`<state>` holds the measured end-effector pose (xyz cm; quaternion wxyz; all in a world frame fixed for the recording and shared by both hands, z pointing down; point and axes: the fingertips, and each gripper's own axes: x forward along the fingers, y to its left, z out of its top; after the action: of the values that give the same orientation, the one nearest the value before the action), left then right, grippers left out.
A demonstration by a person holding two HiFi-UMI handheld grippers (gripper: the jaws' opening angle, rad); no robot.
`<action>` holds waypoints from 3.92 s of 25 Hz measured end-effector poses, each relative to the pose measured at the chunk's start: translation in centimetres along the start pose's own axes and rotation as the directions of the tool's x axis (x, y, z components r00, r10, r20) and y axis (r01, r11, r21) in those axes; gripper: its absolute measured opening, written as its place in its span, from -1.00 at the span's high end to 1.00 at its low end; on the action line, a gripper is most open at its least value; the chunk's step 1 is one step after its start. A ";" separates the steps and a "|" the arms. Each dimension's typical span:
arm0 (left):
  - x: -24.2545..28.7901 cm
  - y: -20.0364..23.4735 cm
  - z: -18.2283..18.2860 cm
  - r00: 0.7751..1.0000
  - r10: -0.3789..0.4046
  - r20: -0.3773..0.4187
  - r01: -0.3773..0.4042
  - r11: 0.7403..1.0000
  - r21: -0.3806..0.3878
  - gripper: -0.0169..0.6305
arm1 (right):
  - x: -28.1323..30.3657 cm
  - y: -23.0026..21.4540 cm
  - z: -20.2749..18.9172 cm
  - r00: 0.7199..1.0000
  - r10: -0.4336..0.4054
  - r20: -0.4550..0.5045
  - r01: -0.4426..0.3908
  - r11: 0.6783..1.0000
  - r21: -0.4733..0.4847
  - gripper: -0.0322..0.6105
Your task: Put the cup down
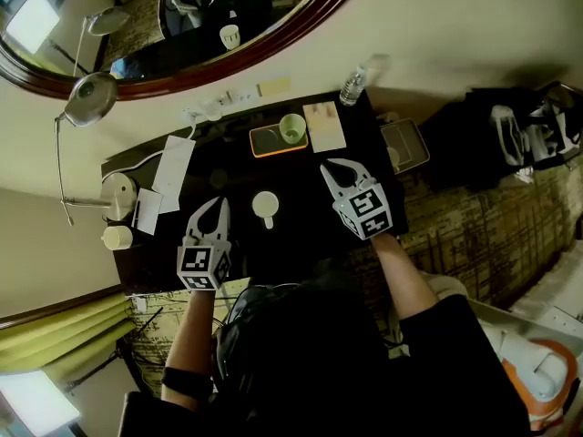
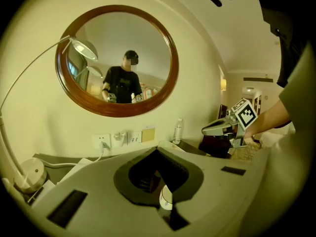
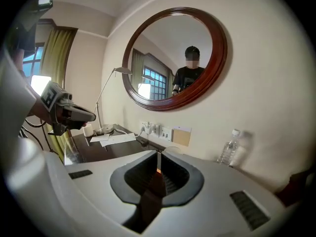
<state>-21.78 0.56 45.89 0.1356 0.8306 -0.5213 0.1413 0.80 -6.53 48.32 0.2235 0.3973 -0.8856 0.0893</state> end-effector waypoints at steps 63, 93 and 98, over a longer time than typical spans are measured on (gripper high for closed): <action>11.3 -7.7 -19.1 0.651 -0.159 -0.742 0.339 0.936 0.097 -0.59 | -4.6 3.9 -13.3 0.990 0.012 -0.140 0.025 0.967 0.254 0.90; 17.4 -4.8 -12.6 0.743 -0.155 -0.651 0.346 0.922 0.175 -0.29 | 0.0 7.1 -11.4 0.971 0.205 -0.123 -0.177 0.961 0.211 0.90; 20.0 -2.6 -10.1 0.757 -0.143 -0.638 0.355 0.910 0.216 -0.29 | 1.6 9.0 -9.6 0.958 0.269 -0.101 -0.247 0.951 0.187 0.90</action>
<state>-11.99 -11.15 62.53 0.1756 0.8135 -0.3021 0.4648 -3.70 1.65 57.75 0.2299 0.2893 -0.9031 0.2186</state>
